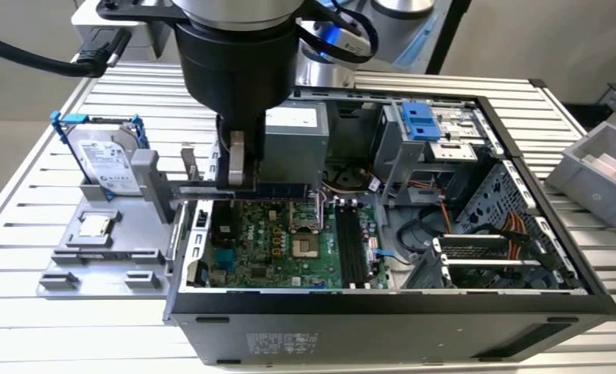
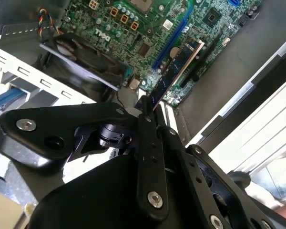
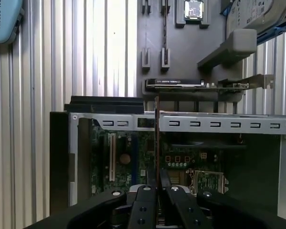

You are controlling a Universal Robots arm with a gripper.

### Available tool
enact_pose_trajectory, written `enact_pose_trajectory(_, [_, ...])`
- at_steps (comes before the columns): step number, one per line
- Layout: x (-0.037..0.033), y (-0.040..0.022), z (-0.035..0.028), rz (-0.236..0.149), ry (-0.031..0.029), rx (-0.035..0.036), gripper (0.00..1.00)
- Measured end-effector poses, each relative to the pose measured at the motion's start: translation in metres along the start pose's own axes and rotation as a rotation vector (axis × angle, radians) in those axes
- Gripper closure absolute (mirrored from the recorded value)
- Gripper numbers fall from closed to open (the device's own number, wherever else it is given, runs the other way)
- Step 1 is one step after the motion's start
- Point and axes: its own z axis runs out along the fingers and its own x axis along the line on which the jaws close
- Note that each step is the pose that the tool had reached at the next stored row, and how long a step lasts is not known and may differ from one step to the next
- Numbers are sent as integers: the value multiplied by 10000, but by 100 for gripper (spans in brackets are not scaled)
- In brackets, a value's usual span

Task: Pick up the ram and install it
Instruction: 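Pick up the ram and move it above insertion slot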

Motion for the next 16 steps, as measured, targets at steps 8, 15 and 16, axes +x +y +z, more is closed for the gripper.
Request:
enact_pose_trajectory(8, [-28, -76, -2, 0, 1, -1, 100])
enact_pose_trajectory(15, [-52, -157, -4, 0, 1, -1, 100])
enact_pose_trajectory(16, [-55, -169, -4, 1, 1, -1, 100])
